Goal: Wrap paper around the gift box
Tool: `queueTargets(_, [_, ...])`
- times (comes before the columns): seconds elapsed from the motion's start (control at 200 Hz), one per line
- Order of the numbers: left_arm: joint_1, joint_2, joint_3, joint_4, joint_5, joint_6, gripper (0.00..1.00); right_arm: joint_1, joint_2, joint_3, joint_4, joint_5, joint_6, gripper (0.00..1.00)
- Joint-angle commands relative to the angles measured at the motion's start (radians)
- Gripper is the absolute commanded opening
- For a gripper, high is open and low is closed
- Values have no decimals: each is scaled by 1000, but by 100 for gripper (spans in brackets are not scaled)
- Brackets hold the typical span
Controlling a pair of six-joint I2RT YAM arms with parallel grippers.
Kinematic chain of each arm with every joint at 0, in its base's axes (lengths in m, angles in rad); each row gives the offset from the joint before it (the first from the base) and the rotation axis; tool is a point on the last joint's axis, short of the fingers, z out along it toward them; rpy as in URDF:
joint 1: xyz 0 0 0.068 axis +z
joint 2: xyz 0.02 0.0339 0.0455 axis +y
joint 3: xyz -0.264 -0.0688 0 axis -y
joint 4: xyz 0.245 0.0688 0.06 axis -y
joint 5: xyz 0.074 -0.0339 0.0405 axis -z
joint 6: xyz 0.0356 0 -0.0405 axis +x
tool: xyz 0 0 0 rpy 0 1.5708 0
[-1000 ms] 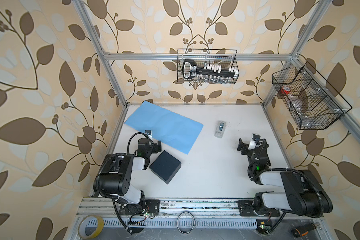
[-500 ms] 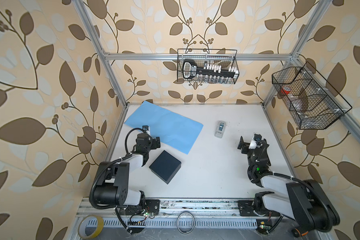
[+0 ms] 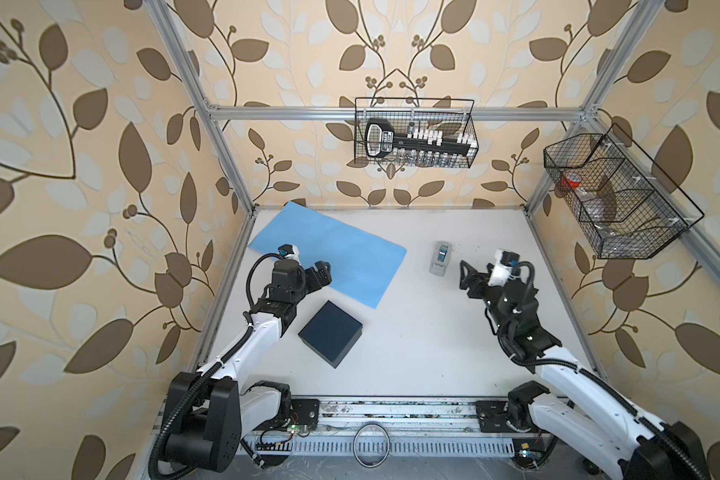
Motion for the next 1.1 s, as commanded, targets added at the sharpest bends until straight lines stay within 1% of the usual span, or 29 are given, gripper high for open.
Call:
queueTargets(0.0, [-59, -77, 63, -194, 68, -95, 99, 126, 103, 87, -222, -169, -1, 85])
queueTargets(0.105, [-63, -175, 54, -325, 24, -90, 99, 207, 217, 147, -241, -256, 5, 85])
queueTargets(0.165, [-64, -207, 44, -333, -32, -88, 99, 233, 293, 182, -228, -290, 17, 84])
queueTargets(0.21, [-56, -195, 48, -318, -38, -97, 99, 249, 346, 205, -208, -298, 28, 83])
queueTargets(0.29, [-38, -90, 113, -291, 33, -127, 98, 272, 413, 245, -176, -292, 67, 78])
queueTargets(0.35, [-37, 28, 197, -277, 105, -132, 94, 277, 440, 242, -127, -287, 119, 77])
queueTargets(0.41, [-37, 150, 281, -269, 137, -120, 92, 277, 472, 240, -88, -287, 179, 76])
queueTargets(0.49, [-38, 285, 354, -232, 118, -103, 90, 277, 505, 254, -84, -282, 219, 75])
queueTargets(0.55, [-31, 409, 439, -255, 120, -66, 89, 274, 515, 250, -72, -267, 234, 75])
queueTargets(0.675, [-29, 593, 581, -297, 131, 3, 86, 256, 521, 246, -91, -245, 216, 75])
queueTargets(0.765, [-25, 687, 653, -336, 117, 46, 85, 231, 525, 235, -106, -253, 214, 76])
queueTargets(0.9, [-22, 790, 722, -346, 164, 77, 84, 193, 521, 199, -102, -246, 216, 76])
queueTargets(1.005, [-26, 836, 725, -332, 202, 77, 82, 148, 520, 179, -108, -261, 205, 76])
queueTargets(1.095, [-37, 847, 703, -317, 217, 78, 82, 101, 514, 165, -114, -277, 197, 75])
